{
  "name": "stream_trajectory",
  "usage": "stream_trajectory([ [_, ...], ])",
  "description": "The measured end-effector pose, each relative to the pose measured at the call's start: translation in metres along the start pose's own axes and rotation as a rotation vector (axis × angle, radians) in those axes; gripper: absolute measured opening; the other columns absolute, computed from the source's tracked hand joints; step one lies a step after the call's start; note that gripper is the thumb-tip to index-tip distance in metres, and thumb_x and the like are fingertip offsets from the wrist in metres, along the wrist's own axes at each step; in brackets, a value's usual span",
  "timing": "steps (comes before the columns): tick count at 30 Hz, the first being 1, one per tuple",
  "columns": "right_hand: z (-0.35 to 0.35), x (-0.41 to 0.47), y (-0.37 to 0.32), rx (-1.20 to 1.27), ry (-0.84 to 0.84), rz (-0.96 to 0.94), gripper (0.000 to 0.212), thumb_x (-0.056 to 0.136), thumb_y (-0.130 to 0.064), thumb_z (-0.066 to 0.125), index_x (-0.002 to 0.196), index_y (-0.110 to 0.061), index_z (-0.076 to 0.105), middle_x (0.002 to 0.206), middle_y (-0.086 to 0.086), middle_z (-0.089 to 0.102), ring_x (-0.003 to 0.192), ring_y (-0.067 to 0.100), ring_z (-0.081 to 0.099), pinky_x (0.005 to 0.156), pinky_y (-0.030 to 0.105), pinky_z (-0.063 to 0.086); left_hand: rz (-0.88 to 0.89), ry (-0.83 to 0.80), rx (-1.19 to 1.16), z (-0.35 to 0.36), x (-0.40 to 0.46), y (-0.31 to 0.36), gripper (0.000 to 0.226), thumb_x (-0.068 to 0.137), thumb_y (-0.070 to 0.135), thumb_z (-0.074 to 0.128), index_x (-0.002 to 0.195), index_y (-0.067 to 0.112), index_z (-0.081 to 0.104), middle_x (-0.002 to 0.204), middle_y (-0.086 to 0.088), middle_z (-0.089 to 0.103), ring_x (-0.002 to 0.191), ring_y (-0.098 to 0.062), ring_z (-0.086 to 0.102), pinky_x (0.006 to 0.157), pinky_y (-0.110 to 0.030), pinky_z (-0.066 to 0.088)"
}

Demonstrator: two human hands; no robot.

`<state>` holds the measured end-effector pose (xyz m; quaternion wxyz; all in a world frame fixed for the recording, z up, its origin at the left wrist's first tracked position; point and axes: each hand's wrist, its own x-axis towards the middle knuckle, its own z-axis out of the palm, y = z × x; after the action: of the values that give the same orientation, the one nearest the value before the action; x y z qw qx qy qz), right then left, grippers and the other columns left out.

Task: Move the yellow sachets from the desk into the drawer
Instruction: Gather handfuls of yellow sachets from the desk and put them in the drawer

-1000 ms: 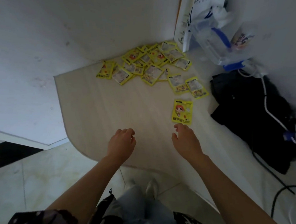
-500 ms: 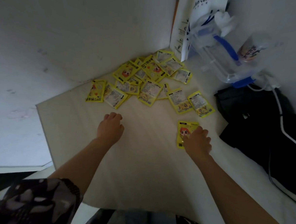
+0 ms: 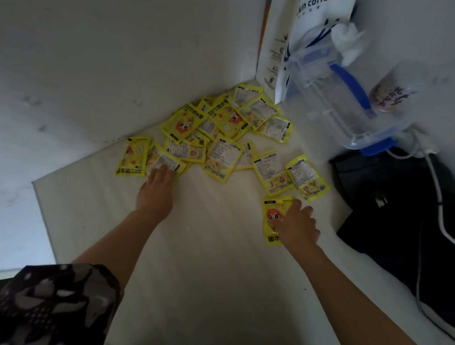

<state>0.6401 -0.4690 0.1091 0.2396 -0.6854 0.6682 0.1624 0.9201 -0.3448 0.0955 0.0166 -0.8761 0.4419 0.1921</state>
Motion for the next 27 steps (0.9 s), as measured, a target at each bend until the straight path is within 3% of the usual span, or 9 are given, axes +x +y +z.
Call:
stream_trajectory([
  [3,-0.005,0.005,-0.003,0.014,-0.001,-0.043,0.076,0.082,-0.045,0.068,0.137,-0.015,0.025,0.133,0.015,0.040,0.120,0.035,0.047,0.094,0.047,0.043,-0.015,0.076,0.016,0.014,-0.012,0.008,0.060,0.081,-0.003,0.049,0.139,0.013,0.041,0.151,-0.012,0.034,0.136,-0.036,0.033,0.104,-0.048,0.038],
  [5,-0.006,0.009,-0.006,0.027,-0.021,-0.056,0.079,0.081,-0.045,0.070,0.138,-0.013,0.026,0.134,0.014,0.043,0.122,0.034,0.047,0.095,0.047,0.043,0.042,0.130,0.066,0.023,-0.020,0.014,0.054,0.077,-0.001,0.056,0.129,0.013,0.051,0.133,-0.015,0.051,0.115,-0.042,0.049,0.094,-0.051,0.044],
  [7,-0.009,0.012,-0.008,0.043,-0.052,-0.053,0.077,0.080,-0.042,0.072,0.136,-0.009,0.030,0.134,0.013,0.045,0.124,0.034,0.047,0.097,0.048,0.043,0.067,0.158,0.098,0.027,-0.025,0.020,0.045,0.080,0.005,0.060,0.124,0.014,0.055,0.118,-0.014,0.057,0.104,-0.042,0.053,0.088,-0.052,0.046],
  [9,-0.011,0.014,-0.008,0.055,-0.068,-0.045,0.075,0.078,-0.041,0.074,0.132,-0.007,0.034,0.132,0.013,0.047,0.123,0.034,0.048,0.097,0.049,0.044,0.054,0.137,0.065,0.023,-0.026,0.024,0.044,0.083,0.011,0.061,0.125,0.016,0.053,0.119,-0.012,0.056,0.108,-0.041,0.052,0.089,-0.052,0.045],
  [12,-0.012,0.015,-0.006,0.032,-0.083,-0.069,0.071,0.078,-0.042,0.074,0.129,-0.008,0.038,0.130,0.014,0.047,0.122,0.033,0.047,0.096,0.046,0.044,0.092,0.090,0.017,0.011,-0.019,0.020,0.059,0.081,0.019,0.064,0.136,0.016,0.044,0.138,-0.009,0.045,0.123,-0.037,0.041,0.098,-0.051,0.039],
  [15,-0.013,0.014,-0.004,0.018,-0.093,-0.107,0.071,0.077,-0.042,0.075,0.129,-0.008,0.039,0.129,0.015,0.047,0.122,0.034,0.046,0.095,0.044,0.044,0.161,0.007,0.032,-0.001,-0.008,0.008,0.088,0.080,0.033,0.070,0.151,0.016,0.020,0.156,-0.005,0.024,0.141,-0.033,0.022,0.112,-0.048,0.026],
  [18,-0.014,0.012,-0.005,0.024,-0.086,-0.131,0.067,0.078,-0.039,0.075,0.126,-0.008,0.039,0.126,0.015,0.048,0.119,0.034,0.048,0.093,0.044,0.047,0.148,-0.072,0.046,-0.005,0.002,0.000,0.100,0.080,0.041,0.070,0.154,0.019,0.005,0.156,-0.004,0.023,0.146,-0.029,0.012,0.117,-0.048,0.016],
  [22,-0.011,0.009,-0.006,0.106,-0.111,-0.140,0.065,0.080,-0.031,0.072,0.130,-0.012,0.034,0.123,0.013,0.056,0.113,0.034,0.056,0.093,0.048,0.048,0.133,-0.049,0.073,-0.006,0.003,0.000,0.100,0.077,0.045,0.072,0.153,0.022,0.011,0.147,-0.007,0.036,0.139,-0.032,0.023,0.114,-0.047,0.020],
  [27,-0.016,0.010,-0.006,0.136,-0.086,-0.215,0.056,0.082,-0.029,0.070,0.125,-0.015,0.038,0.113,0.012,0.059,0.105,0.036,0.058,0.087,0.048,0.049,0.078,-0.021,0.100,-0.008,0.001,-0.002,0.083,0.070,0.052,0.075,0.140,0.026,0.038,0.131,-0.004,0.048,0.131,-0.029,0.032,0.112,-0.049,0.020],
])
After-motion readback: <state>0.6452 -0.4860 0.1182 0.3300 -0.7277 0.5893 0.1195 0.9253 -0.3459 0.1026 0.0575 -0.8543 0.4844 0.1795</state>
